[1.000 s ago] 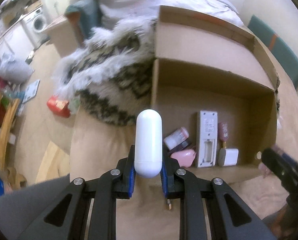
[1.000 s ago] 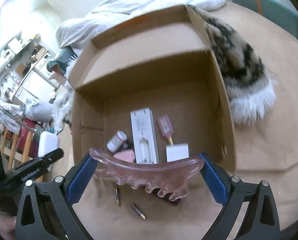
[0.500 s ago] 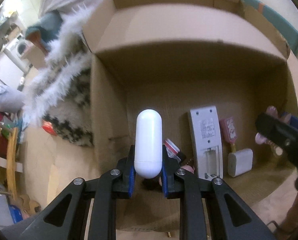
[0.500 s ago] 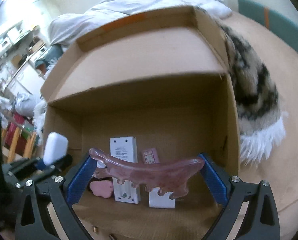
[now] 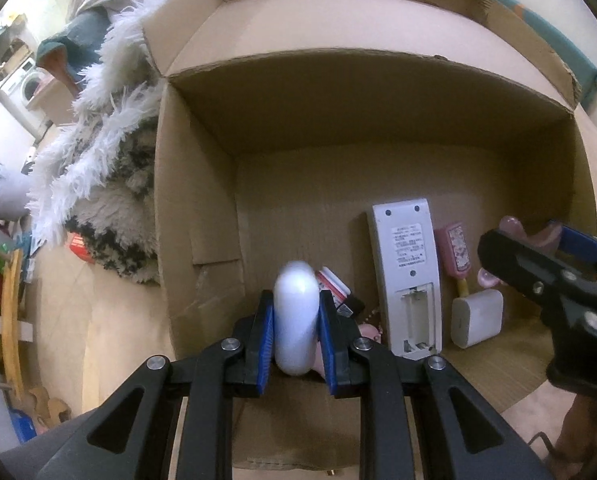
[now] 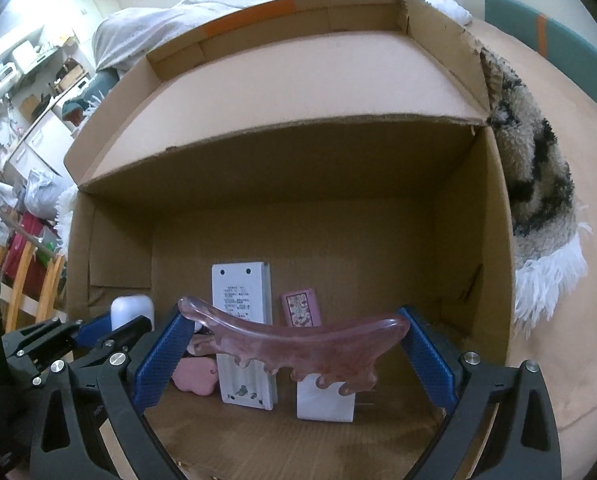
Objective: Organize rigid objects
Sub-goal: 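Lower the white case and pink comb into the box and open both tools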
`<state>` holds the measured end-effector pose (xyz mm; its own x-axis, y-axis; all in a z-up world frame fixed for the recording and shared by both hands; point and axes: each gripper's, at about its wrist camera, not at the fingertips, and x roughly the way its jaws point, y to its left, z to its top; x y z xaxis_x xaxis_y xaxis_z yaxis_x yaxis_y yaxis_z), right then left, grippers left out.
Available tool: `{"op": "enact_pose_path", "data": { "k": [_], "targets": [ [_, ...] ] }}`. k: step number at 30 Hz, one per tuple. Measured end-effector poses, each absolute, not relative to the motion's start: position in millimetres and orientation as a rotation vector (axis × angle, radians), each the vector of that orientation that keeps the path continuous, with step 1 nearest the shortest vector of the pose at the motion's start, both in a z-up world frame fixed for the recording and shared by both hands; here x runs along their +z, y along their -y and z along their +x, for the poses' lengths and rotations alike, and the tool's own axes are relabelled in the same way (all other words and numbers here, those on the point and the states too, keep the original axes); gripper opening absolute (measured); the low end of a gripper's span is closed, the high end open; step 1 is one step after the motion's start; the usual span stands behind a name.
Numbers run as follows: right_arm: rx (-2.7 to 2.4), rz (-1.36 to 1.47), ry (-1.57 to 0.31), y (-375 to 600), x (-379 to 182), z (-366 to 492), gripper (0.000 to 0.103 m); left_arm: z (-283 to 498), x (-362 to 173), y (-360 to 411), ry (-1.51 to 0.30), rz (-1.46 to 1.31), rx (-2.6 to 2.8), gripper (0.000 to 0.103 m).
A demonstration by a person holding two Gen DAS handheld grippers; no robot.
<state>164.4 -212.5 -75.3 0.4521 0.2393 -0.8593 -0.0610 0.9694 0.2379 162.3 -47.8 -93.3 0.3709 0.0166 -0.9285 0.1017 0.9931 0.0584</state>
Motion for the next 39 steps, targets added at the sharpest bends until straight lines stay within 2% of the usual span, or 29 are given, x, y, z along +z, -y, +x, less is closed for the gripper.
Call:
{"op": "enact_pose_path", "data": {
  "k": [16, 17, 18, 19, 20, 22, 39],
  "targets": [
    [0.214, 0.262, -1.035, 218.9, -67.2, 162.8, 0.103, 160.4, -89.3, 58.1, -1.183, 0.138, -0.044, 0.020],
    [0.215, 0.266, -1.036, 220.8, -67.0, 162.3, 0.103, 160.0, -88.1, 58.4, -1.182, 0.138, -0.043, 0.022],
    [0.214, 0.266, -1.034, 221.3, -66.5, 161.9, 0.103, 159.4, -86.9, 59.0, -1.180, 0.136, -0.045, 0.031],
    [0.211, 0.262, -1.029, 221.7, -65.8, 161.4, 0.103, 158.8, -85.4, 59.9, -1.176, 0.135, -0.045, 0.046],
    [0.210, 0.259, -1.025, 221.9, -64.9, 160.7, 0.103, 155.9, -82.3, 63.4, -1.172, 0.136, -0.043, 0.054],
    [0.209, 0.257, -1.019, 221.7, -63.0, 159.6, 0.103, 154.7, -78.0, 64.5, -1.158, 0.125, -0.056, 0.059],
    [0.181, 0.243, -1.029, 220.5, -64.4, 165.6, 0.103, 155.8, -76.8, 66.8, -1.179, 0.125, -0.050, 0.059]
  ]
}}
